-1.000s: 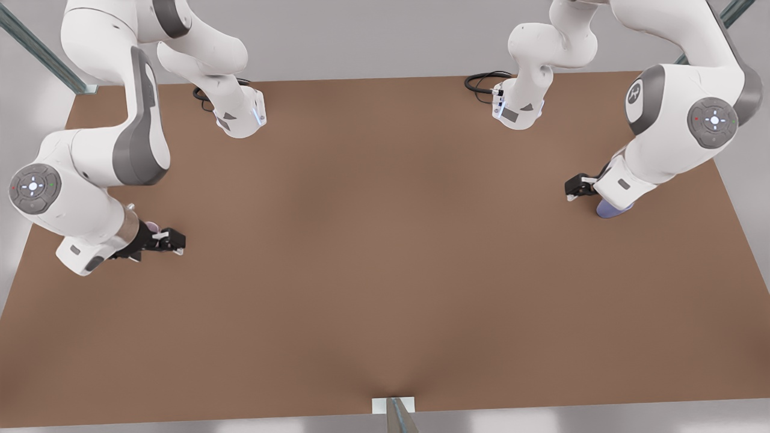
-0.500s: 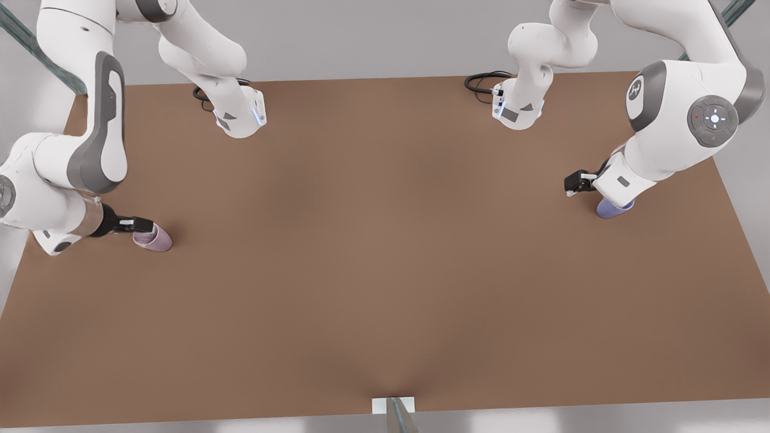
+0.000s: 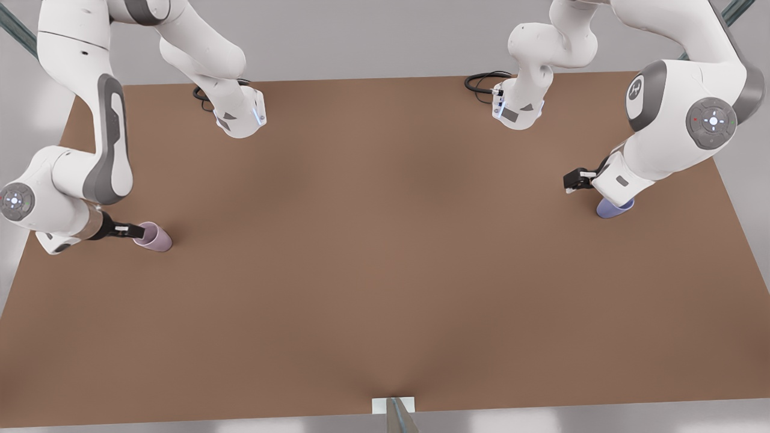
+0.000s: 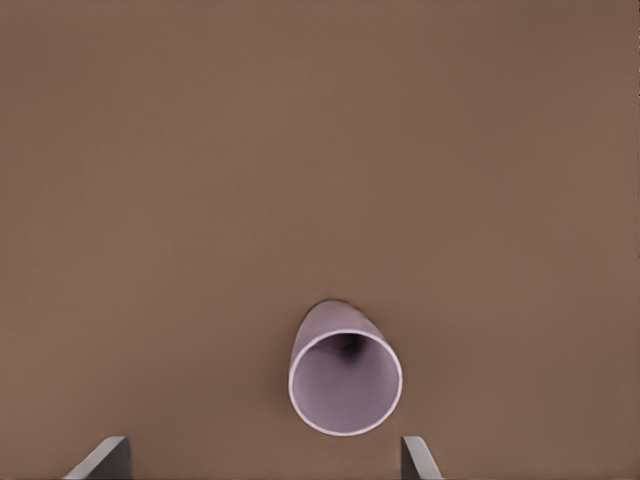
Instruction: Stack the cups, with the pink cup at the bottom and the purple cup at the top
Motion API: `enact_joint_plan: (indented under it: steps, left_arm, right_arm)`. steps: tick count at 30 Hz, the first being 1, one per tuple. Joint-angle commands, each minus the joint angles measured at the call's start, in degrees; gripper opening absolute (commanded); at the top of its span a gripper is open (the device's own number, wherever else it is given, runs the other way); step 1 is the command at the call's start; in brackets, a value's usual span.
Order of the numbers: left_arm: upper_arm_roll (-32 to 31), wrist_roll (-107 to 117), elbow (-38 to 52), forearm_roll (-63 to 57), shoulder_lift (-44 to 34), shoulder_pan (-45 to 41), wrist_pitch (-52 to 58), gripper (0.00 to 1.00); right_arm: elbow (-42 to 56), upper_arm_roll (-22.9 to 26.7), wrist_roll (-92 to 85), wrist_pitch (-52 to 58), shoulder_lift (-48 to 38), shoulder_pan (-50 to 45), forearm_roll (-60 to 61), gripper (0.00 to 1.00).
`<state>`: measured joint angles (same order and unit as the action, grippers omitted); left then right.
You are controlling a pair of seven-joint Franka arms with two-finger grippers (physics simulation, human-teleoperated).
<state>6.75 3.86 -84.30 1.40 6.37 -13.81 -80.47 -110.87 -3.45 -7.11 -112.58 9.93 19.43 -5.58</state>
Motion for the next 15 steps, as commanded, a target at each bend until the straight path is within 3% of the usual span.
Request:
enact_joint_plan:
  steps: [1,15]
  left_arm:
    - [0.0,0.4,0.0,-0.1,0.0,0.0,0.5,1.00]
    - [0.0,0.4,0.1,-0.1,-0.1,0.0,1.4,1.00]
  right_arm:
    - [0.1,0.0,-3.4,-1.9,1.2,0.1,0.1,1.00]
    - [-1.6,0.0,-10.2,-2.4,7.3,5.8,3.0,1.00]
